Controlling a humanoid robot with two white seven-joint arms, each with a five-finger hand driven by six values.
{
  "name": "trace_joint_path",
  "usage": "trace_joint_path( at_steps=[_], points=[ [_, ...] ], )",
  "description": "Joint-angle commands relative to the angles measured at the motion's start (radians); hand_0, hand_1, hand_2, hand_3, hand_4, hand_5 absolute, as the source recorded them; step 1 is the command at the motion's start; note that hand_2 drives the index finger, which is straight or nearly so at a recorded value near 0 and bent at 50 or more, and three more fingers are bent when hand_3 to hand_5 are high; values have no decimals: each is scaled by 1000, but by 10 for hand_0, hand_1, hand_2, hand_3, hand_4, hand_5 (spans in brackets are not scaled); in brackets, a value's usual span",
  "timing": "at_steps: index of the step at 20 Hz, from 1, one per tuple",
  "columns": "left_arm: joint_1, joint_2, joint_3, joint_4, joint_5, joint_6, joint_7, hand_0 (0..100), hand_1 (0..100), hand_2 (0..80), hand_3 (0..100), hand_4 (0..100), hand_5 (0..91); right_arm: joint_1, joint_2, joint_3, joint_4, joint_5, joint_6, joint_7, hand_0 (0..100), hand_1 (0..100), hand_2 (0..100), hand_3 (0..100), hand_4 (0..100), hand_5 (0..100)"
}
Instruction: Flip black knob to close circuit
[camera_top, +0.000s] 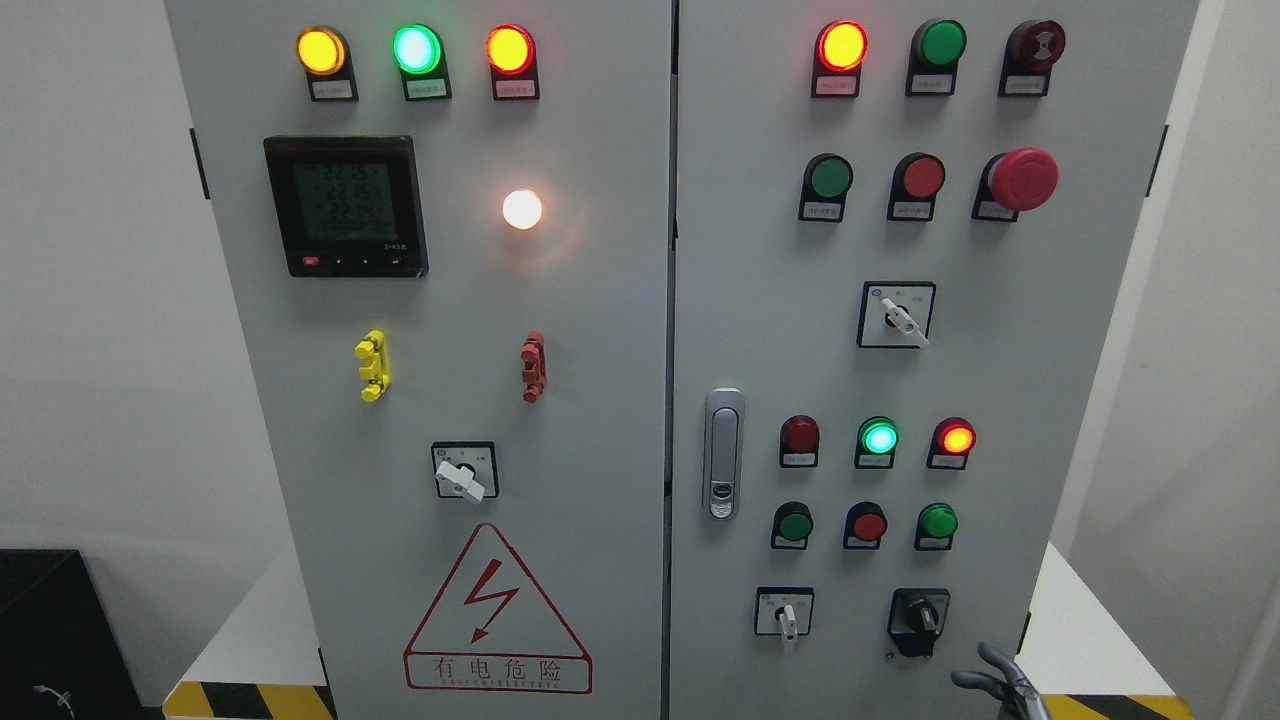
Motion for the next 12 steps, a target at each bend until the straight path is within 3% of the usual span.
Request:
trace_joint_path(
  at_steps=[1,2,6,12],
  points=[
    [0,0,-21,22,-21,0,1,0,0,0,0,0,0,49,-1,27,-37,-145,-37,58,0,120,24,136,43,0],
    [0,0,-21,22,-21,2,1,0,0,0,0,0,0,55,-1,32,-37,-160,-40,79,0,110,2,100,0,0],
    [0,0,-21,22,-21,0,1,0,0,0,0,0,0,68,-1,33,-32,-215,-40,148,0,87,0,0,0,0],
    [0,0,-21,22,-21,0,1,0,0,0,0,0,0,77,-2,39,-32,-227,-40,170,0,64,0,0,0,0]
  ],
)
